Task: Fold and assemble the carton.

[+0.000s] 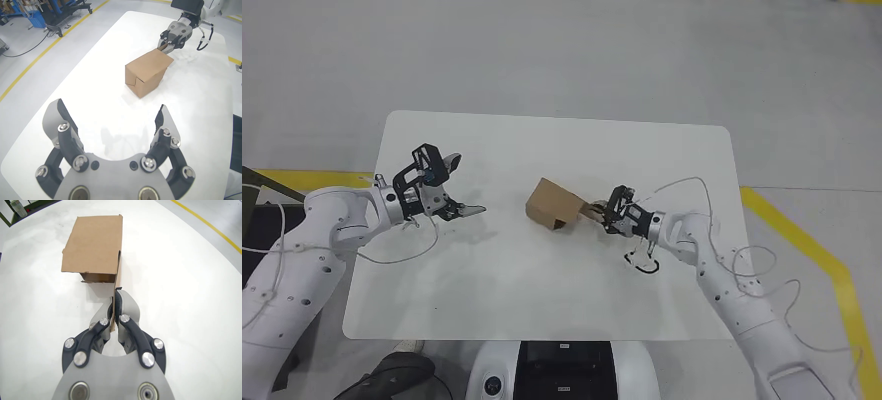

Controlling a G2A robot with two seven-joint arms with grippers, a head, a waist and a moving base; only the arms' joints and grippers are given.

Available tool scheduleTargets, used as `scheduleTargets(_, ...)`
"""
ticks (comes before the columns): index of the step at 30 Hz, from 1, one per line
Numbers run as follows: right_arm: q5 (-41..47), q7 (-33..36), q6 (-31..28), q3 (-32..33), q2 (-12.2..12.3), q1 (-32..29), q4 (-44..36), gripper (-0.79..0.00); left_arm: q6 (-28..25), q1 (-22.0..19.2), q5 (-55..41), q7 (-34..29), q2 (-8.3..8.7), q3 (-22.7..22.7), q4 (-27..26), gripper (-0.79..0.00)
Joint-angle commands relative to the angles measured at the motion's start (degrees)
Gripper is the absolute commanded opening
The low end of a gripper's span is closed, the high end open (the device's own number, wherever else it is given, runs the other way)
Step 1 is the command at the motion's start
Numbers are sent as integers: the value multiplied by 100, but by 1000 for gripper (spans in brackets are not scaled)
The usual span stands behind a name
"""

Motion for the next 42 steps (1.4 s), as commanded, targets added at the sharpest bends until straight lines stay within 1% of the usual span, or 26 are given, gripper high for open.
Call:
scheduleTargets(1, -107, 167, -2, 81, 44, -47, -334, -785, 7, 5, -1, -7, -1, -2, -7, 0)
scheduleTargets(3, -207, 485, -50, 180, 99, -139, -808, -785, 7, 5, -1, -7, -1, -2, -7, 0)
scheduleTargets(5, -290, 1019, -99, 280, 153, -243, -1374, -785, 7, 5, -1, -7, -1, -2, -7, 0)
scheduleTargets(10, -264, 2650, -294, 443, 256, -499, -2975, -785, 7, 5, -1, -7, -1, -2, -7, 0)
scheduleTargets(13, -117, 3524, -447, 449, 293, -559, -3776, -785, 7, 5, -1, -7, -1, -2, -7, 0)
scheduleTargets(15, -5, 4003, -566, 429, 312, -540, -4160, -785, 7, 5, -1, -7, -1, -2, -7, 0)
scheduleTargets(18, 63, 4744, -727, 341, 334, -419, -4529, -785, 7, 5, -1, -7, -1, -2, -7, 0)
scheduleTargets(20, 54, 5105, -667, 251, 343, -311, -4607, -785, 7, 5, -1, -7, -1, -2, -7, 0)
scheduleTargets(24, -286, 5330, -443, -245, 414, 37, -4474, -785, 7, 5, -1, -7, -1, -2, -7, 0)
scheduleTargets(29, -635, 5592, -181, -1126, 533, 610, -4272, -785, 7, 5, -1, -7, -1, -2, -7, 0)
scheduleTargets(33, -536, 5852, 78, -2014, 622, 1269, -4096, -785, 7, 5, -1, -7, -1, -2, -7, 0)
scheduleTargets(37, 167, 6222, 447, -2974, 684, 2181, -3947, -785, 7, 5, -1, -7, -1, -2, -7, 0)
scheduleTargets(42, 1644, 6889, 1114, -4302, 672, 3621, -3714, -785, 7, 5, -1, -7, -1, -2, -7, 0)
